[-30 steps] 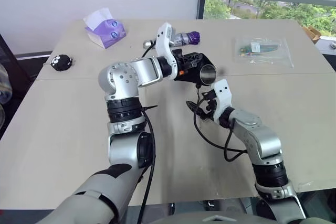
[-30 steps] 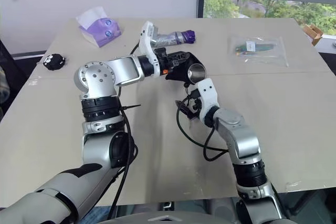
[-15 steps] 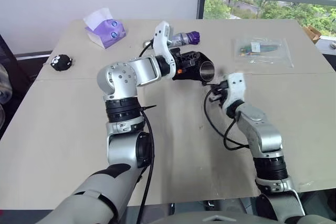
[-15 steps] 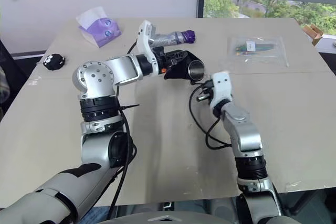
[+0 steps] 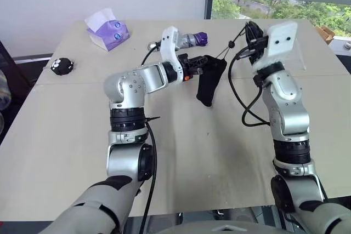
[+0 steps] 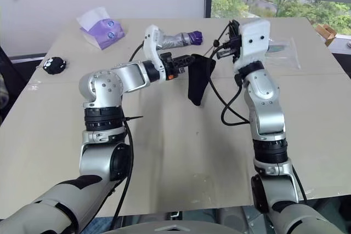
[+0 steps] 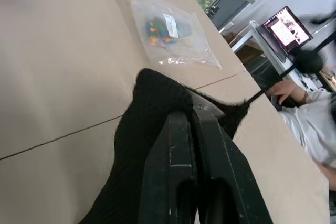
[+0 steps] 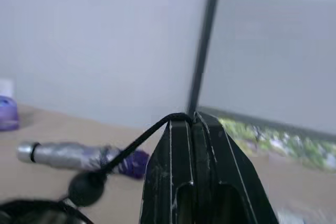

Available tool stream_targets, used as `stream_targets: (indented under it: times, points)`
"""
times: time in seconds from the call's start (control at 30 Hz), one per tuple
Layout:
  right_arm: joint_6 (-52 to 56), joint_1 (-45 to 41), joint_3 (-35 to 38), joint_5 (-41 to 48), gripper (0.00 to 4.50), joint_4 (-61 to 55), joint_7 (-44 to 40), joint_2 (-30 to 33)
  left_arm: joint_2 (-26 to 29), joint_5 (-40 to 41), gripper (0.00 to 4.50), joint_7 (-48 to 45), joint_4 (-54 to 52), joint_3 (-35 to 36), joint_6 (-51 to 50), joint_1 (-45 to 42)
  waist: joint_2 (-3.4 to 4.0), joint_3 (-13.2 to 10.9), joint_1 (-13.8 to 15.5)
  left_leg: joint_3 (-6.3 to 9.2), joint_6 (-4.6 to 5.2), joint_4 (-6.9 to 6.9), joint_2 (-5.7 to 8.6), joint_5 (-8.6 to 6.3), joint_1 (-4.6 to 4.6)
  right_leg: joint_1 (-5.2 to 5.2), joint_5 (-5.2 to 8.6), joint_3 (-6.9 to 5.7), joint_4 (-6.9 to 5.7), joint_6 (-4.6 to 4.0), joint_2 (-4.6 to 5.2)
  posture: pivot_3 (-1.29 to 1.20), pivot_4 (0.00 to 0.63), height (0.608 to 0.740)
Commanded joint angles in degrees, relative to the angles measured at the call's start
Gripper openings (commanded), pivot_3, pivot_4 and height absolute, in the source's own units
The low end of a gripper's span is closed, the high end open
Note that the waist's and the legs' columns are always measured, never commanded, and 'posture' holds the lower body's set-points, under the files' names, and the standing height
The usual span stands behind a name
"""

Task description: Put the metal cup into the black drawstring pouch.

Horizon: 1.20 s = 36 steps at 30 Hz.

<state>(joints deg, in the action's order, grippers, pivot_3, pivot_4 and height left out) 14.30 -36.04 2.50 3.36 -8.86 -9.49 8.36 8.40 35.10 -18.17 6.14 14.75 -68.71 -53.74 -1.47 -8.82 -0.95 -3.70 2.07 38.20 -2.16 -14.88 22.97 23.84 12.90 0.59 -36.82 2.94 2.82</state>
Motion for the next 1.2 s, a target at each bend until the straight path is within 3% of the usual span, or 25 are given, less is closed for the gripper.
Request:
stream_targets:
  times: [0.03,0.07,0.1,0.2,0.4,0.77,0.87,1.0,1.03,1.2]
  points:
    - [-3.5,-7.62,-0.3,0.13,0.0,-2.32,-0.69,0.96,4.24,-0.19,0.89,-10.12,-4.05,-3.8,10.02,2.15,0.05,-0.05,-0.08,-0.07,-0.01,0.01,-0.01,0.0,0.01,0.05,-0.01,0.07,-0.01,-0.01,0.0,0.0,0.15,0.74]
    - [-3.79,-8.42,-0.58,0.42,0.0,-2.27,-1.44,1.21,4.9,-2.43,1.47,-11.83,-4.85,-5.72,15.36,2.76,0.05,-0.05,-0.06,-0.14,-0.01,0.0,-0.02,0.0,0.0,0.09,-0.01,0.13,-0.02,-0.01,0.01,0.0,0.15,0.74]
    - [-4.12,-9.12,-0.8,0.8,0.0,-2.21,-2.1,1.46,5.52,-4.92,1.74,-13.5,-5.43,-7.74,21.48,3.25,0.06,-0.05,0.05,-0.12,-0.01,-0.01,-0.02,0.0,0.01,0.08,0.0,0.1,-0.01,-0.01,0.01,0.0,0.15,0.74]
    - [-4.5,-10.14,-1.38,1.58,0.0,-2.0,-3.65,1.71,6.13,-8.3,3.11,-16.49,-5.51,-10.62,31.4,3.74,0.05,-0.05,0.37,-0.15,-0.01,-0.03,-0.02,0.0,0.05,0.08,0.0,0.07,0.04,-0.01,0.05,0.0,0.15,0.74]
    - [-4.17,-9.93,-3.76,2.1,0.0,-2.46,-7.15,2.19,5.22,-10.63,3.11,-20.05,-5.48,-13.46,42.25,2.83,0.05,-0.05,0.22,-0.3,0.05,0.0,0.01,-0.03,0.07,0.09,-0.01,0.18,0.09,-0.01,0.12,0.0,0.15,0.74]
    - [-4.14,-9.79,-6.06,1.85,0.0,-2.84,-8.94,1.42,4.56,-7.05,3.11,-22.23,-5.99,-12.5,41.88,3.12,0.05,-0.05,0.1,-0.25,0.27,0.01,-0.03,-0.15,0.06,0.11,0.0,0.15,0.03,0.0,-0.01,0.0,0.15,0.74]
    - [-4.03,-9.73,-6.6,2.01,0.0,-3.1,-9.31,1.08,4.48,-6.55,2.34,-22.09,-5.69,-11.97,41.89,2.92,0.05,-0.05,0.11,-0.25,0.27,0.02,-0.03,-0.15,0.06,0.11,0.0,0.15,0.03,0.0,-0.01,0.0,0.15,0.74]
    - [-3.84,-9.68,-6.97,1.86,0.0,-3.28,-9.4,1.05,4.72,-6.26,0.32,-22.5,-5.66,-12.13,41.73,3.06,0.05,-0.05,0.15,-0.24,0.26,0.02,-0.03,-0.15,0.06,0.11,0.0,0.13,0.03,0.0,-0.01,0.0,0.15,0.74]
    - [-3.76,-9.76,-6.93,1.89,0.0,-3.38,-9.38,1.07,4.86,-6.48,0.14,-22.61,-5.57,-12.45,41.93,3.22,0.05,-0.05,0.15,-0.23,0.26,0.02,-0.03,-0.15,0.06,0.11,0.0,0.13,0.03,0.0,-0.01,0.0,0.15,0.74]
    - [-4.21,-11.17,-6.05,1.4,0.0,-3.5,-8.26,1.13,5.97,-8.71,0.15,-22.97,-4.64,-14.41,42.79,3.98,0.05,-0.05,0.14,-0.23,0.26,0.02,-0.03,-0.14,0.06,0.11,0.0,0.13,0.03,0.0,-0.01,0.0,0.15,0.74]
